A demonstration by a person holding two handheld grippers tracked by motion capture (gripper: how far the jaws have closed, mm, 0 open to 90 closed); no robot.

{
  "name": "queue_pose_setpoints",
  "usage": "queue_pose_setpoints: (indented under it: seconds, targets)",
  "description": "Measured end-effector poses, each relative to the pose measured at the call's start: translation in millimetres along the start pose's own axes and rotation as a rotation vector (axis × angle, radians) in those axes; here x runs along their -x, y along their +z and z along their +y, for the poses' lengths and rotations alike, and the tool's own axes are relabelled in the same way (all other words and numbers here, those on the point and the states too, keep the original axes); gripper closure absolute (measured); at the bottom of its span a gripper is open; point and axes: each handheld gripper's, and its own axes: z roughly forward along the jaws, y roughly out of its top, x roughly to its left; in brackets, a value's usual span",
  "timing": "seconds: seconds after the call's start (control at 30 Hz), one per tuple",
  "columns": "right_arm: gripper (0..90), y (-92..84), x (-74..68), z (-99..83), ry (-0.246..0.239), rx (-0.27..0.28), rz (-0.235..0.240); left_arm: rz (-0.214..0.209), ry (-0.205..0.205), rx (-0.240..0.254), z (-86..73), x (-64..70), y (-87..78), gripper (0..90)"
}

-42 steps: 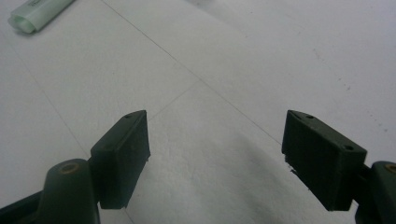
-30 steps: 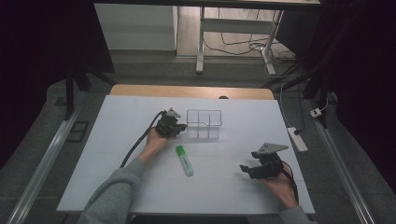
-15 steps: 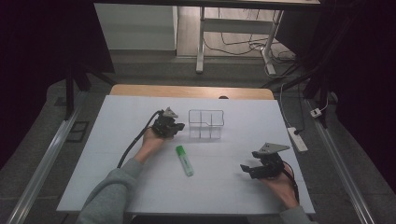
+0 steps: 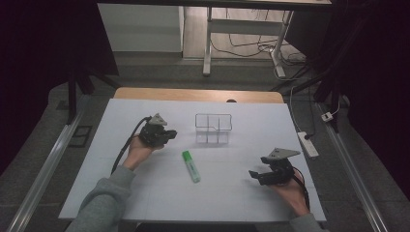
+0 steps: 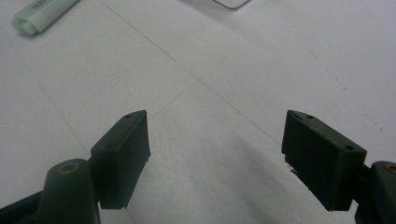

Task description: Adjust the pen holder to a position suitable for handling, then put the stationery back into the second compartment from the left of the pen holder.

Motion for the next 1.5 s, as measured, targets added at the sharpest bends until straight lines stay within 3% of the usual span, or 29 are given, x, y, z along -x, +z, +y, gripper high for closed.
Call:
queue_pose_setpoints:
  seconds: [0.07,0.37,0.5,0.7,0.77,1.2,1.5]
  targets:
    - [23.0,-0.8,0.4,-0.8,0.002,0.002,-0.001,-0.022,0.008,-0.012,-1.1,-0.5,-5.0,78.6]
    - [22.9,-1.1,-1.3,0.8,-0.010,0.001,-0.002,-0.025,0.021,-0.031,0.8,-2.5,-19.1,60.1]
    - [22.9,-1.9,-0.9,0.2,-0.005,0.006,0.001,-0.048,0.027,-0.057,1.9,-2.4,-20.5,56.6]
    - [22.9,-2.4,-1.2,-0.4,-0.004,0.006,0.001,-0.102,0.068,-0.129,2.4,-1.3,-16.2,54.1]
    - [22.9,-2.3,-1.0,-0.6,-0.004,0.004,0.001,-0.095,0.082,-0.148,2.4,-0.1,-14.5,53.1]
    - [23.0,-0.3,-1.8,-0.1,-0.004,-0.002,0.004,-0.087,0.117,-0.202,4.0,0.6,-0.3,55.7]
    - [23.0,-0.8,-2.8,0.2,-0.009,-0.004,0.005,-0.081,0.173,-0.255,3.1,5.7,20.3,74.8]
